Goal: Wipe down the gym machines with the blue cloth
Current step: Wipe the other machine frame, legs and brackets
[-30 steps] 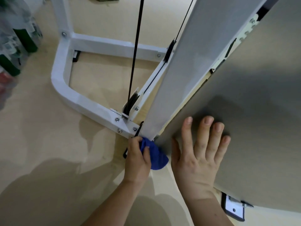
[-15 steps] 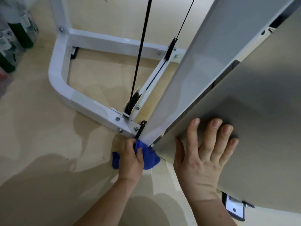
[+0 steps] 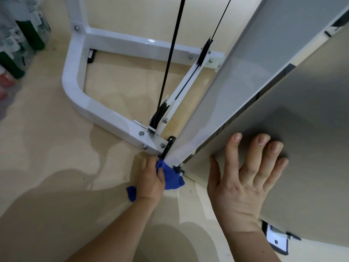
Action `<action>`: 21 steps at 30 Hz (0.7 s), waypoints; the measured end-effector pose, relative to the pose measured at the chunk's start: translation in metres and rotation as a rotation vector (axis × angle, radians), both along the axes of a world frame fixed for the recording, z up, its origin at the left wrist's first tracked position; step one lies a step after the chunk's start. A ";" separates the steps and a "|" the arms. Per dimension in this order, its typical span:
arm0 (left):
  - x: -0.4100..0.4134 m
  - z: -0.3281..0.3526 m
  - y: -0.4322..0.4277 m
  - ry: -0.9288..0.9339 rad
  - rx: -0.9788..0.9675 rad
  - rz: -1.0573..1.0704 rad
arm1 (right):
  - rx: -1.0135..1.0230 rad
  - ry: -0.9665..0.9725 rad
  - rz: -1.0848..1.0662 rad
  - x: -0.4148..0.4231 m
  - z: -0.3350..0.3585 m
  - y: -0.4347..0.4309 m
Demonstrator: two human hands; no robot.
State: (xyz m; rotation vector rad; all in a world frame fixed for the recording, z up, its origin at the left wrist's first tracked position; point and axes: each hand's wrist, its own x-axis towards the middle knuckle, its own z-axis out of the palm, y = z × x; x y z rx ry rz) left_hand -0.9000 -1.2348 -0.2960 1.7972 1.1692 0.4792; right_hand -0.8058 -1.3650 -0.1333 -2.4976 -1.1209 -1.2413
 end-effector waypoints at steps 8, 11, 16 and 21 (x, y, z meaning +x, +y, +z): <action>-0.010 -0.023 -0.013 0.204 0.084 -0.157 | 0.029 -0.008 -0.003 0.001 -0.002 0.003; -0.010 -0.035 -0.015 0.326 0.124 -0.217 | 0.007 -0.005 0.005 0.002 -0.002 0.001; -0.013 -0.031 0.014 0.223 0.074 -0.078 | 0.015 -0.017 0.009 0.003 -0.003 -0.001; -0.015 -0.036 -0.001 0.218 0.116 -0.143 | 0.018 -0.013 0.005 0.002 -0.003 0.002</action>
